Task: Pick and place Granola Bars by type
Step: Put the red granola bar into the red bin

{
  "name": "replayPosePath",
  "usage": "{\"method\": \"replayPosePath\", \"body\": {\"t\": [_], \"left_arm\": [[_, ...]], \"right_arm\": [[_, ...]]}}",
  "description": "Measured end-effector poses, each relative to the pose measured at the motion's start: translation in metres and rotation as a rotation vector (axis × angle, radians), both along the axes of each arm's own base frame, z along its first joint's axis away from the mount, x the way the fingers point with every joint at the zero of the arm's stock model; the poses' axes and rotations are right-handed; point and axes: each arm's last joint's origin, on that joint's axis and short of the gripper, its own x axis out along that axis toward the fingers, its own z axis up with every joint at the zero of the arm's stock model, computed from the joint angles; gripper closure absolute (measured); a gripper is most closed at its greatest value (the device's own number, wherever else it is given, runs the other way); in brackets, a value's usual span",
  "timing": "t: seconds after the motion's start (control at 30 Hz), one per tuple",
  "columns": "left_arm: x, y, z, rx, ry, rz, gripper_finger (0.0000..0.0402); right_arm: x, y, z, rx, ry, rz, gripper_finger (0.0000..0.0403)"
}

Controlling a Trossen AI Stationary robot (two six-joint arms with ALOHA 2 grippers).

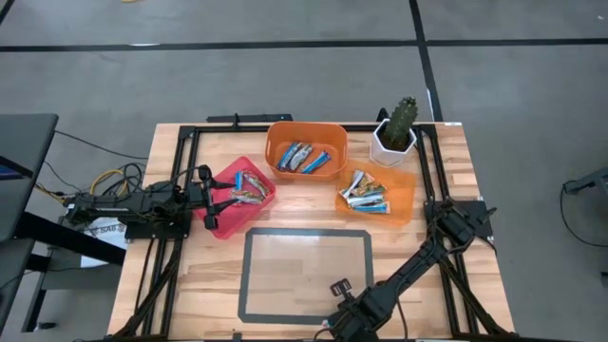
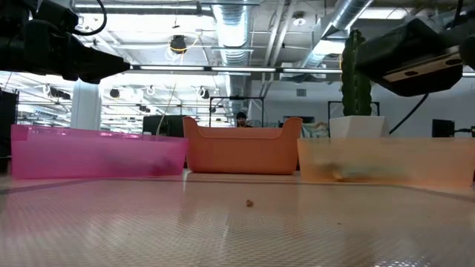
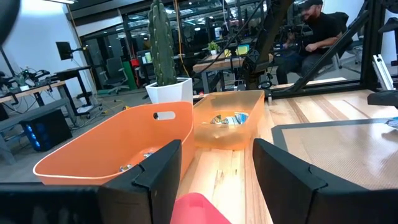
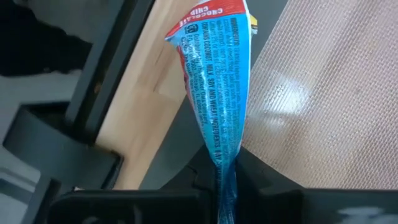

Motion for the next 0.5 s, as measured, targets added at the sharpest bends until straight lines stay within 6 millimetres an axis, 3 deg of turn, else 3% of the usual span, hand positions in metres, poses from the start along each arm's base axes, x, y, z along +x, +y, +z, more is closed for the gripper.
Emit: {"method": "replayPosePath", "body": {"t": [0.5], "left_arm": [[0.000,0.000,0.000,0.000,0.000,0.000,0.0209]], "right_arm": [[0.028,-0.007,0.016,0.070,-0.228,-0.061,0.0385]]}}
